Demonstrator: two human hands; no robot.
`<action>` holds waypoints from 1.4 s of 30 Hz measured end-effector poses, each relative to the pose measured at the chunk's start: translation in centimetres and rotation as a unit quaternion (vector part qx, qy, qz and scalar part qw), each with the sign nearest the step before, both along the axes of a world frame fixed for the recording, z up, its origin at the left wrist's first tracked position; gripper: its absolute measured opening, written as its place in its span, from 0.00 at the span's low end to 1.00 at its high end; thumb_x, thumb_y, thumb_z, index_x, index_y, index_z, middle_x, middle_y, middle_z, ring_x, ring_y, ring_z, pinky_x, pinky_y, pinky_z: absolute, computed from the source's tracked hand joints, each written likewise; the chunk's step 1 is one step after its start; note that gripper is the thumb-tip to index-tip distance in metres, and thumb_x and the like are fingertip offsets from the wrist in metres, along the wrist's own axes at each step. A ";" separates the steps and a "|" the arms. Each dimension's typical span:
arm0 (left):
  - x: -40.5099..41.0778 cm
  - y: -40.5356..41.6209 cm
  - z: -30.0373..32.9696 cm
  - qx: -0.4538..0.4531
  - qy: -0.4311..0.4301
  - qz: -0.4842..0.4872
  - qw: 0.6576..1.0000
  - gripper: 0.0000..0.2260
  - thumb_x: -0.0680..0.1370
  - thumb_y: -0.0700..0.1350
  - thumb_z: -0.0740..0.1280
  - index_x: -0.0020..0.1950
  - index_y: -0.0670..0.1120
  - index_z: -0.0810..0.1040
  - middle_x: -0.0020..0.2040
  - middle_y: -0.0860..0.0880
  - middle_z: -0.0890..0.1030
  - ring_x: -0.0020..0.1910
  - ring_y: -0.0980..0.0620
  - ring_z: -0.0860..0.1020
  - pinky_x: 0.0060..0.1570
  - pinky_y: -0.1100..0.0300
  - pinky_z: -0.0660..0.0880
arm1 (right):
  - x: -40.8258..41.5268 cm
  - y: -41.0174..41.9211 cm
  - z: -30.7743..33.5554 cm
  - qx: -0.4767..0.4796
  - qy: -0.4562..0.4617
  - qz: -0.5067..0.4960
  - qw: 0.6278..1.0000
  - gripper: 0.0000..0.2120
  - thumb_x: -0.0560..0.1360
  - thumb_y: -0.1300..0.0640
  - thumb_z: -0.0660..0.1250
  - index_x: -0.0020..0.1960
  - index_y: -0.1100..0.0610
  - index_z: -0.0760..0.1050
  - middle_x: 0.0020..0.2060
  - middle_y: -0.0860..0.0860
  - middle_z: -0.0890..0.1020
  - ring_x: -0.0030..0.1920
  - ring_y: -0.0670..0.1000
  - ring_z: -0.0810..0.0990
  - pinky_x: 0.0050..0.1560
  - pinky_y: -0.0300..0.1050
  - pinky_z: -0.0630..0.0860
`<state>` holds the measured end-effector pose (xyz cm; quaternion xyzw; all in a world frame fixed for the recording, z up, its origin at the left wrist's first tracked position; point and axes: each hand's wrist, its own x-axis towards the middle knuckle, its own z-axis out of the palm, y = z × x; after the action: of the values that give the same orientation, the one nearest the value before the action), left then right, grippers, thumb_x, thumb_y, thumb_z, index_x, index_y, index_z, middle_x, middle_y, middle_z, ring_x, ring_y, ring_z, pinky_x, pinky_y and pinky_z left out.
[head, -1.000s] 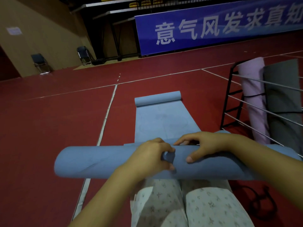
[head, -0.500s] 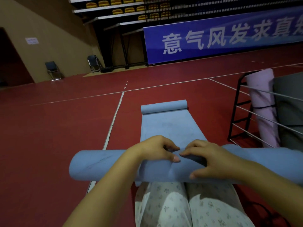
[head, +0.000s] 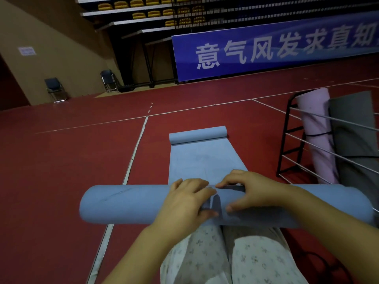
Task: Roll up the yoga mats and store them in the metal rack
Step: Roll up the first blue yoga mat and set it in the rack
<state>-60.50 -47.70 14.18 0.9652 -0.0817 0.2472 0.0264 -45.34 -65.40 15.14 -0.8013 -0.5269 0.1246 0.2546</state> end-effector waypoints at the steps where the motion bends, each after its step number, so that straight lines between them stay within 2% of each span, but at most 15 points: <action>1: -0.1 -0.2 0.0 0.006 0.020 0.018 1.000 0.23 0.68 0.62 0.61 0.58 0.55 0.78 0.58 0.50 0.79 0.55 0.48 0.78 0.52 0.49 0.74 | 0.4 0.1 0.1 -0.007 0.016 -0.001 1.000 0.25 0.62 0.40 0.75 0.58 0.37 0.74 0.54 0.42 0.75 0.57 0.40 0.74 0.60 0.42 0.72; 3: -0.1 -0.3 -0.3 0.003 0.088 0.052 0.995 0.26 0.71 0.62 0.65 0.68 0.57 0.71 0.67 0.50 0.71 0.66 0.48 0.70 0.63 0.47 0.65 | 1.1 0.5 0.4 -0.015 0.039 -0.004 0.999 0.27 0.61 0.39 0.75 0.59 0.39 0.75 0.55 0.40 0.75 0.57 0.38 0.74 0.61 0.40 0.72; 5: 0.4 0.1 -0.9 0.000 0.132 0.072 0.989 0.31 0.72 0.61 0.68 0.73 0.58 0.63 0.72 0.51 0.63 0.71 0.49 0.62 0.69 0.51 0.55 | 1.8 1.0 0.6 -0.021 0.057 -0.004 0.998 0.24 0.65 0.45 0.77 0.59 0.41 0.76 0.56 0.40 0.77 0.58 0.39 0.75 0.61 0.39 0.72; 10: 2.6 1.2 -0.6 -0.033 0.162 0.062 0.984 0.34 0.68 0.60 0.72 0.72 0.58 0.65 0.67 0.53 0.68 0.65 0.49 0.67 0.65 0.53 0.62 | 2.4 1.9 0.6 -0.031 0.041 -0.028 0.998 0.22 0.69 0.45 0.74 0.61 0.42 0.76 0.57 0.42 0.78 0.57 0.41 0.76 0.60 0.37 0.72; 14: 4.2 2.5 0.1 -0.083 0.205 0.054 0.974 0.34 0.66 0.60 0.74 0.70 0.59 0.67 0.64 0.52 0.72 0.62 0.48 0.71 0.62 0.50 0.69 | 2.2 1.6 0.6 -0.035 -0.154 -0.056 0.986 0.24 0.70 0.34 0.66 0.62 0.43 0.76 0.56 0.42 0.77 0.56 0.43 0.75 0.57 0.41 0.71; 16: 4.7 2.9 0.5 -0.100 0.218 0.048 0.970 0.34 0.67 0.60 0.74 0.70 0.58 0.67 0.62 0.52 0.73 0.60 0.49 0.73 0.60 0.52 0.71 | 1.7 1.4 0.3 0.021 -0.305 -0.061 0.950 0.23 0.71 0.32 0.58 0.57 0.43 0.79 0.51 0.42 0.79 0.50 0.46 0.78 0.49 0.45 0.72; 18: 5.2 3.1 0.9 -0.108 0.234 0.044 0.965 0.33 0.68 0.59 0.74 0.70 0.58 0.67 0.60 0.52 0.73 0.57 0.51 0.73 0.58 0.55 0.72 | 0.7 1.3 -0.5 0.095 -0.376 -0.050 0.920 0.19 0.70 0.37 0.58 0.51 0.44 0.80 0.43 0.43 0.80 0.40 0.47 0.80 0.38 0.45 0.71; 21: 6.2 3.8 1.4 -0.120 0.260 0.033 0.958 0.31 0.67 0.59 0.75 0.68 0.58 0.70 0.59 0.52 0.75 0.56 0.52 0.74 0.57 0.57 0.72 | 0.0 1.0 -1.8 0.105 -0.351 -0.047 0.929 0.20 0.66 0.36 0.60 0.53 0.42 0.79 0.44 0.44 0.79 0.40 0.47 0.80 0.37 0.43 0.68; 24: 7.2 4.3 1.6 -0.146 0.291 0.027 0.945 0.31 0.66 0.60 0.75 0.68 0.57 0.71 0.62 0.54 0.76 0.58 0.53 0.75 0.60 0.54 0.73 | 0.5 0.7 -3.0 0.016 -0.297 -0.061 0.953 0.31 0.64 0.31 0.58 0.64 0.40 0.73 0.55 0.45 0.76 0.53 0.50 0.77 0.49 0.49 0.68; 27: 7.8 4.6 1.7 -0.152 0.305 0.028 0.940 0.31 0.68 0.59 0.74 0.69 0.55 0.71 0.64 0.54 0.76 0.60 0.53 0.75 0.61 0.55 0.72 | 1.2 0.8 -2.6 -0.060 -0.252 -0.060 0.964 0.38 0.63 0.28 0.58 0.71 0.38 0.62 0.62 0.42 0.69 0.61 0.47 0.68 0.57 0.47 0.62; 29: 7.8 4.9 1.0 -0.121 0.274 0.042 0.953 0.29 0.70 0.60 0.72 0.68 0.52 0.72 0.61 0.50 0.76 0.57 0.50 0.75 0.58 0.56 0.72 | 1.6 1.2 -2.2 -0.068 -0.237 -0.057 0.967 0.37 0.66 0.30 0.64 0.72 0.39 0.60 0.62 0.42 0.68 0.62 0.47 0.67 0.59 0.46 0.62; 32: 6.9 5.1 -0.5 -0.110 0.213 0.059 0.969 0.27 0.73 0.60 0.69 0.68 0.49 0.72 0.58 0.48 0.74 0.54 0.48 0.75 0.53 0.59 0.70 | 2.6 1.8 -1.7 -0.081 -0.208 -0.055 0.973 0.37 0.68 0.31 0.66 0.73 0.41 0.61 0.61 0.44 0.69 0.61 0.49 0.69 0.60 0.46 0.64; 36: 6.3 5.6 -1.3 -0.101 0.210 0.041 0.972 0.32 0.72 0.59 0.71 0.71 0.48 0.67 0.64 0.48 0.71 0.60 0.47 0.73 0.59 0.55 0.70 | 3.1 2.3 -1.3 -0.106 -0.186 -0.043 0.976 0.39 0.65 0.30 0.68 0.72 0.41 0.61 0.61 0.44 0.69 0.62 0.50 0.70 0.62 0.52 0.67; 39: 6.6 5.5 -2.0 -0.024 0.213 0.032 0.976 0.41 0.66 0.63 0.74 0.72 0.47 0.63 0.64 0.47 0.69 0.61 0.46 0.71 0.60 0.50 0.69 | 2.8 2.3 -1.5 -0.144 -0.224 -0.043 0.963 0.44 0.62 0.29 0.70 0.72 0.42 0.58 0.62 0.46 0.68 0.61 0.51 0.69 0.61 0.52 0.67; 42: 6.6 5.4 -3.0 0.032 0.204 0.040 0.978 0.43 0.65 0.63 0.74 0.72 0.46 0.61 0.64 0.46 0.68 0.61 0.45 0.69 0.61 0.47 0.66 | 2.0 3.0 -1.7 -0.186 -0.288 -0.047 0.938 0.46 0.62 0.33 0.72 0.72 0.46 0.56 0.62 0.49 0.67 0.60 0.54 0.70 0.57 0.52 0.68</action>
<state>-53.94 -42.32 11.19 0.9981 -0.0441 0.0434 0.0018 -43.38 -62.41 13.39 -0.8596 -0.5072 -0.0280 -0.0558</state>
